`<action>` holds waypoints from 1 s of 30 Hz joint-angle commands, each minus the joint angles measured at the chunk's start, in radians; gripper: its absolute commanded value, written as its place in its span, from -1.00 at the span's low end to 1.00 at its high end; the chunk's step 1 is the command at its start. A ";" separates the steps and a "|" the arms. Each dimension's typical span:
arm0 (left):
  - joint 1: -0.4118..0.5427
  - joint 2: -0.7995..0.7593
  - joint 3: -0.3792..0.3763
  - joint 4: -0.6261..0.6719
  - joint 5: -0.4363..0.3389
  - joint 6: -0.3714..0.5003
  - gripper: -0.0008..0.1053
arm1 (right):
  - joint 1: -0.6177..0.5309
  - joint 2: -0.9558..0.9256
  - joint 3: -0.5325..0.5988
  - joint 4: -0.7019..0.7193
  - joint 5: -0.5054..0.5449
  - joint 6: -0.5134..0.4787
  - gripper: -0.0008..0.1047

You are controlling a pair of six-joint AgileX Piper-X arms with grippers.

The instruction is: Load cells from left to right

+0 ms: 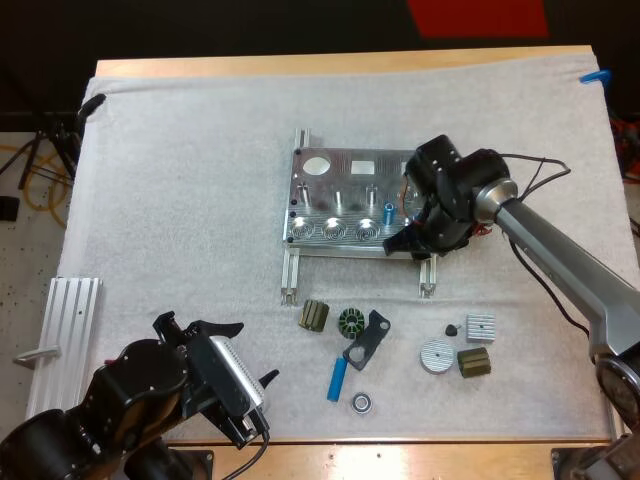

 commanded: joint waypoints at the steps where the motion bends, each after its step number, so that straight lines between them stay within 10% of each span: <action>1: -0.003 0.009 -0.003 -0.026 -0.019 -0.014 0.24 | 0.006 -0.038 -0.006 -0.014 0.033 -0.011 -0.24; 8: -0.003 0.055 -0.003 -0.055 0.000 -0.011 0.24 | -0.006 -0.140 -0.006 -0.013 0.068 -0.025 0.16; 23: -0.003 0.286 -0.006 -0.364 0.132 -0.018 0.24 | -0.057 -0.453 0.065 -0.025 0.248 -0.052 0.16; 30: -0.003 0.529 -0.124 -0.404 0.136 -0.018 0.24 | -0.150 -0.668 0.124 0.023 0.266 -0.095 0.16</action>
